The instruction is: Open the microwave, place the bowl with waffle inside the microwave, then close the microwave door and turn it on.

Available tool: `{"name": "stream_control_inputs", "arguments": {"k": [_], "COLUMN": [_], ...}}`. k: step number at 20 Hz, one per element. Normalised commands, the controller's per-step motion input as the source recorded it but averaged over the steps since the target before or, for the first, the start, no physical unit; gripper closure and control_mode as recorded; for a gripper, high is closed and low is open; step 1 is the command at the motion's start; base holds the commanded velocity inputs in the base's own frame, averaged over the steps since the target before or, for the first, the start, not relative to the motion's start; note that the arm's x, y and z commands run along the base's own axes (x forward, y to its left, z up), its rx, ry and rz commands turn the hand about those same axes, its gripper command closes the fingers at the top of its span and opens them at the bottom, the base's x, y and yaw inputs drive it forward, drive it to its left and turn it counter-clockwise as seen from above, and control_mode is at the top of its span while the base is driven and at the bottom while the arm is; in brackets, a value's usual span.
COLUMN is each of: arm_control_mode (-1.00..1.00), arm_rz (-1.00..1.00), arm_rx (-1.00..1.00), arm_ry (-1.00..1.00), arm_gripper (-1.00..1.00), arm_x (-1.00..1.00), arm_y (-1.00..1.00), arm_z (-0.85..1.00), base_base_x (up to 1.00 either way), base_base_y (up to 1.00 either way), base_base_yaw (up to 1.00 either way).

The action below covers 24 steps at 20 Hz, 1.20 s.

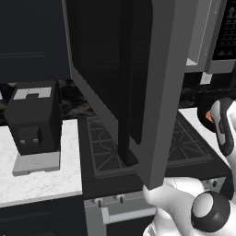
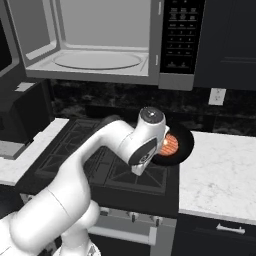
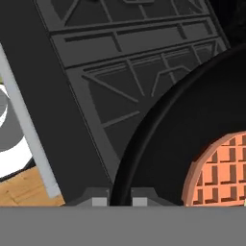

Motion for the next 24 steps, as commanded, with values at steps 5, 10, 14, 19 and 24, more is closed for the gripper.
{"name": "stream_control_inputs", "arguments": {"k": [5, 10, 14, 19, 24], "arm_control_mode": [-1.0, -1.0, -1.0, -1.0, -1.0], "arm_rz": [0.33, 0.37, 0.38, 0.17, -0.01], "arm_rx": [-0.01, -0.02, -0.1, -0.01, 0.0], "arm_ry": [-0.01, 0.0, 0.0, 0.0, 0.0], "arm_gripper": [1.0, 1.0, 1.0, 1.0, 1.0], "arm_x": [0.02, 0.04, 0.0, 0.0, 0.01], "arm_y": [0.56, 0.38, 0.38, 0.31, 0.18], "arm_z": [0.21, 0.08, 0.31, 0.62, 0.83], "base_base_x": [0.0, 0.0, 0.0, 0.0, 0.0], "base_base_y": [0.0, 0.0, 0.0, 0.0, 0.0], "base_base_yaw": [0.0, 0.0, 0.0, 0.0, 0.0]}}
